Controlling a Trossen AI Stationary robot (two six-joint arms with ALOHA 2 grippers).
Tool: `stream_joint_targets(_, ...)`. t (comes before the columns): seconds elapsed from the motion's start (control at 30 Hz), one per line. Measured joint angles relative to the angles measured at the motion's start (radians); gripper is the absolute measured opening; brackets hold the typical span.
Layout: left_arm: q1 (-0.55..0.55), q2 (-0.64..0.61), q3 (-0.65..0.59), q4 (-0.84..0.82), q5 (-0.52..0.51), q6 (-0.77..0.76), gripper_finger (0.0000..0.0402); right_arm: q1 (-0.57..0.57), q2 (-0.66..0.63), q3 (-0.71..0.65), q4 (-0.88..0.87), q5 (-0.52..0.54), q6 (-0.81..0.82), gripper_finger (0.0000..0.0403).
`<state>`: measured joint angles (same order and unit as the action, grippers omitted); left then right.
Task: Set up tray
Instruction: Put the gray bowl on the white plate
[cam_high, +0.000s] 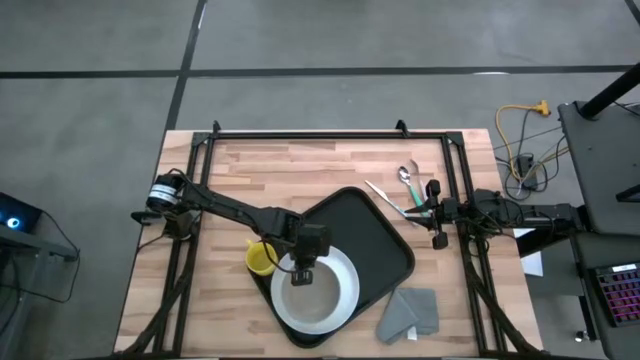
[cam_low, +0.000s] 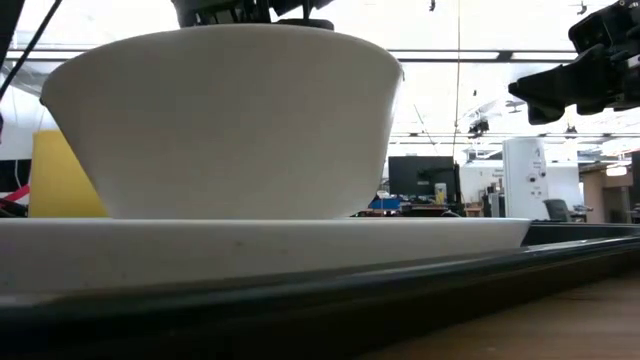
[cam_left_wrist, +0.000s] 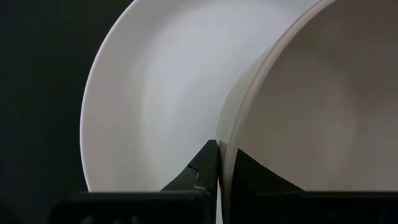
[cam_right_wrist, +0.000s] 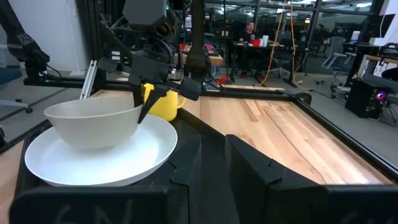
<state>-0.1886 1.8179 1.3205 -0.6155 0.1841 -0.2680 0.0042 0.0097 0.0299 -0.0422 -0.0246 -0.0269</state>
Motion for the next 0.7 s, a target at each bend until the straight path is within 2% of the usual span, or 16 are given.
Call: stream_joint_targets(0.7,0.000,0.000,0.000,0.022,0.000,0.000,0.0011,0.000,0.000,0.000,0.000,0.000,0.000,0.0068)
